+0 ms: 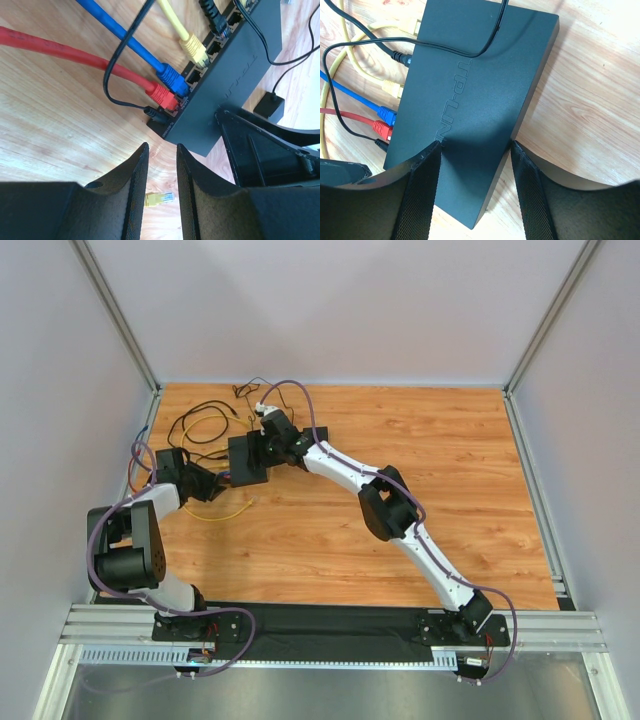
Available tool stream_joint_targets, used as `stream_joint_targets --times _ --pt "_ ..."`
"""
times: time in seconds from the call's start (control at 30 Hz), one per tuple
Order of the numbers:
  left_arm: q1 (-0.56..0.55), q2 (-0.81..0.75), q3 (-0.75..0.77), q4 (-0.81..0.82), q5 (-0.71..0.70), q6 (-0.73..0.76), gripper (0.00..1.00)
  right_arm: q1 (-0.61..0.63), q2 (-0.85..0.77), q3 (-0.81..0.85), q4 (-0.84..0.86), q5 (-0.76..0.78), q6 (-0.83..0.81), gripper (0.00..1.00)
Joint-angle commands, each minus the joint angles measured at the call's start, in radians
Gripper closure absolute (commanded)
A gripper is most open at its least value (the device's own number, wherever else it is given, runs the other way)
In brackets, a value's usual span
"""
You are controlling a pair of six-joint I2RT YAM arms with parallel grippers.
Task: Pull the plug from the switch port
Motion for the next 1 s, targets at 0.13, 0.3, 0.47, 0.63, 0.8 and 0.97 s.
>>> stream_joint_targets --times 0.13,0.3,0.47,0.63,0.8,0.97 --pt "0.011 0.021 0.012 0.025 -0.034 -0.032 0.64 0.006 0.021 -0.012 -0.056 0.020 -0.009 0.43" --pt "0.014 0.050 -0.011 0.090 -0.039 -0.082 0.67 0.006 0.020 -0.018 -0.050 0.004 0.000 0.47" --pt "0.015 0.069 -0.044 0.166 -0.048 -0.115 0.67 0.004 0.021 -0.015 -0.049 -0.010 0.006 0.51" --pt "0.015 0.102 -0.057 0.205 -0.045 -0.141 0.67 0.006 0.021 -0.018 -0.047 -0.012 0.011 0.53" --pt "0.023 0.107 -0.083 0.269 -0.037 -0.153 0.70 0.006 0.021 -0.021 -0.047 -0.021 0.017 0.53" --pt "0.026 0.076 -0.108 0.310 -0.045 -0.133 0.70 0.001 0.020 -0.024 -0.041 -0.027 0.023 0.53"
